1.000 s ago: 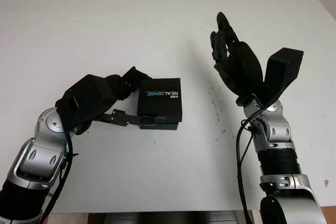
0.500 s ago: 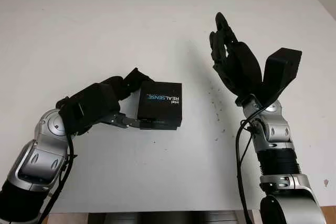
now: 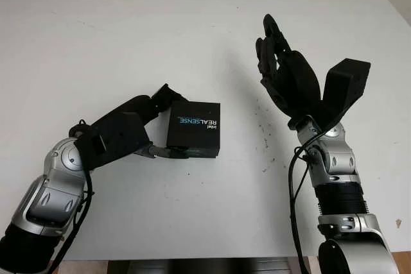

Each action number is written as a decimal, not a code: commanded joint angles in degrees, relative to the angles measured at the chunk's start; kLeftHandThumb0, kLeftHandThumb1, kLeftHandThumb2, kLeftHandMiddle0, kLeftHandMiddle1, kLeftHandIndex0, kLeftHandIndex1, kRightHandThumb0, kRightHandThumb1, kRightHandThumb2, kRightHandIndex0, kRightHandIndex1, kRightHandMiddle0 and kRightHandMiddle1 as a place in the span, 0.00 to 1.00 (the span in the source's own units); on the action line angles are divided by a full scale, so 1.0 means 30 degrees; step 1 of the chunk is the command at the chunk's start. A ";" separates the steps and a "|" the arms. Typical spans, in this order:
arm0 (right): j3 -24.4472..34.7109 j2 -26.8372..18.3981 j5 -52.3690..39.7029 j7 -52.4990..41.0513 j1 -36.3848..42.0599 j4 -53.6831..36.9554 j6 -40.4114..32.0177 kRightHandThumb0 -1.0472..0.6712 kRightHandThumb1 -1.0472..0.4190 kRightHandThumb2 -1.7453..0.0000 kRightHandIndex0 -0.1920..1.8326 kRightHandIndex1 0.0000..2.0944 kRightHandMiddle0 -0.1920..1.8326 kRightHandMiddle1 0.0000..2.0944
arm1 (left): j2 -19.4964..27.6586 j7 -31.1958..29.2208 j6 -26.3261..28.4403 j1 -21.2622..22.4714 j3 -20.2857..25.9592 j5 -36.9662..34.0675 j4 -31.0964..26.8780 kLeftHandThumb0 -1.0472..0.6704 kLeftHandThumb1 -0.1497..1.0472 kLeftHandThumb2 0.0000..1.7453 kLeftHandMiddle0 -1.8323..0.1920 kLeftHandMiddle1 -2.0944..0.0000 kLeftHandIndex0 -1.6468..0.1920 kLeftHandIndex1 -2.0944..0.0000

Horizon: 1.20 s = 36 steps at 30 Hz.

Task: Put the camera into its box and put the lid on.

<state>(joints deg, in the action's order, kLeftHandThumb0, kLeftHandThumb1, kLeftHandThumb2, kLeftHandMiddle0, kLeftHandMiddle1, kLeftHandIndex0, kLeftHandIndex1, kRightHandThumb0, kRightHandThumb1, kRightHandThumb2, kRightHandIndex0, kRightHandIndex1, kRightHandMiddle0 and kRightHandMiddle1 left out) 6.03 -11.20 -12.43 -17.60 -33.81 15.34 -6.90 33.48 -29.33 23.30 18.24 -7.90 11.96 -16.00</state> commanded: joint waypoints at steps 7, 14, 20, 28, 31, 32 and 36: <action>-0.0034 0.0022 -0.0066 -0.0084 0.0305 -0.0640 -0.0142 0.19 0.00 0.60 0.00 0.00 0.00 0.00 | -0.0321 -0.0132 0.1452 -0.0405 -0.0152 -0.0014 0.0089 0.38 1.00 0.15 0.83 0.97 0.81 0.19; -0.0065 0.0024 -0.0052 -0.0024 0.0372 -0.0922 -0.0358 0.19 0.00 0.60 0.00 0.00 0.00 0.00 | 0.0112 -0.0385 0.2504 -0.0338 -0.0708 0.0690 -0.0755 0.24 1.00 0.14 0.97 0.99 0.93 0.87; -0.0099 -0.0024 0.0007 -0.0183 0.0441 -0.1038 -0.0250 0.19 0.00 0.60 0.00 0.00 0.00 0.00 | 0.0287 -0.0801 0.3009 -0.0378 -0.0973 0.1091 -0.1135 0.16 1.00 0.12 1.00 1.00 1.00 1.00; -0.0018 0.0050 -0.0002 -0.0121 0.0404 -0.0909 -0.0168 0.19 0.00 0.60 0.00 0.00 0.00 0.00 | 0.0192 -0.1057 0.3361 -0.0245 -0.0952 0.1086 -0.1091 0.17 1.00 0.07 1.00 1.00 1.00 1.00; -0.0028 0.0008 -0.0001 -0.0148 0.0430 -0.0975 -0.0204 0.19 0.00 0.60 0.00 0.00 0.00 0.00 | 0.0201 -0.1162 0.3360 -0.0207 -0.0928 0.1021 -0.1040 0.18 1.00 0.05 1.00 1.00 1.00 1.00; -0.0025 -0.0011 -0.0026 -0.0192 0.0426 -0.0974 -0.0228 0.19 0.00 0.60 0.00 0.00 0.00 0.00 | 0.0220 -0.1209 0.3342 -0.0197 -0.0917 0.1001 -0.1022 0.18 1.00 0.05 1.00 1.00 1.00 1.00; 0.0011 -0.0002 -0.0124 -0.0220 0.0412 -0.1023 -0.0376 0.19 0.00 0.60 0.00 0.00 0.00 0.00 | 0.0347 -0.1449 0.3605 -0.0114 -0.0929 0.1048 -0.1117 0.19 1.00 0.04 1.00 1.00 1.00 1.00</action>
<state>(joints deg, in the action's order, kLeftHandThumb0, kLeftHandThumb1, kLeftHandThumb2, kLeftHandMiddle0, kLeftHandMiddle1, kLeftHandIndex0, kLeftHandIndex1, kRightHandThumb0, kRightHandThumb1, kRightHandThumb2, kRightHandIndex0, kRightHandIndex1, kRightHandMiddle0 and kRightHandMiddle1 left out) 5.90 -11.21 -12.53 -18.12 -33.28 13.36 -7.96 33.63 -33.15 33.35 18.49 -10.17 14.97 -19.88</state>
